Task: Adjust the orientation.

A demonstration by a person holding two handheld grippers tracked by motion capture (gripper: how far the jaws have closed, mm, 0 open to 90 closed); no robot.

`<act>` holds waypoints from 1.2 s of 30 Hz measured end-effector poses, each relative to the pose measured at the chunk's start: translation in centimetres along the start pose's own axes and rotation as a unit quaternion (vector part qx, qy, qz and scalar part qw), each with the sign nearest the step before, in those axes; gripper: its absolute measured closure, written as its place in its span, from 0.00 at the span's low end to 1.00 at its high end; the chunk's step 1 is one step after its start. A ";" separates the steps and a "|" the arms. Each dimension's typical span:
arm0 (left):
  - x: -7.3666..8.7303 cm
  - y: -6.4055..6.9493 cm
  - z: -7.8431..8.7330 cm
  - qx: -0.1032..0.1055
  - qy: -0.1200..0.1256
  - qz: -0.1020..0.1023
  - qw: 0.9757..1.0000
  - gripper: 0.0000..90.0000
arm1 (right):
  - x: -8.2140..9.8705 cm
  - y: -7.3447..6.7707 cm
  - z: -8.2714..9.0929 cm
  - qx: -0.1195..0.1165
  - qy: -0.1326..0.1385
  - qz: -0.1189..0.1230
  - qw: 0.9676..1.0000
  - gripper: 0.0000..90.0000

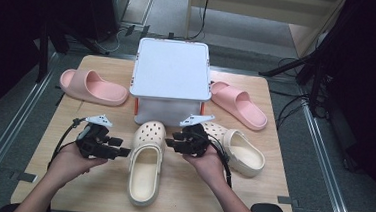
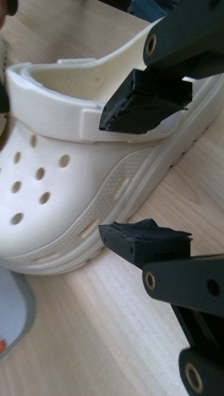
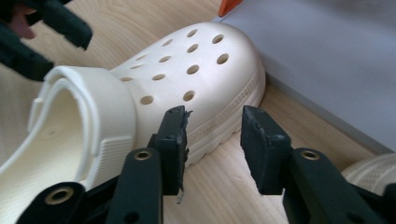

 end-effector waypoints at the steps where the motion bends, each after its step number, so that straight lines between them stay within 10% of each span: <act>1: -0.3 -0.1 0.1 0.000 0.004 0.002 1.000 0.46 | 0.1 -0.1 0.2 -0.003 0.001 -0.002 1.000 0.67; 12: -3.8 -0.2 0.7 0.003 0.019 -0.015 1.000 0.44 | 0.9 -1.9 1.5 -0.011 0.009 0.011 1.000 0.64; 26: -11.2 -1.2 2.9 -0.008 0.040 -0.058 0.997 0.85 | 1.3 -3.8 3.2 0.003 0.018 -0.001 1.000 0.55; 36: -16.6 -2.2 3.2 -0.024 0.057 -0.076 0.995 0.93 | 1.9 -6.3 2.8 -0.009 0.014 -0.004 1.000 0.51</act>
Point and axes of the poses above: each handheld gripper's, and its own axes: z roughly backward along the jaws, x roughly out of its underside, y roughly to its right, the point moved 9 cm from there along -z, roughly forward along the jaws, and after that the axes turned 5 degrees about -x, right-handed, at the moved point
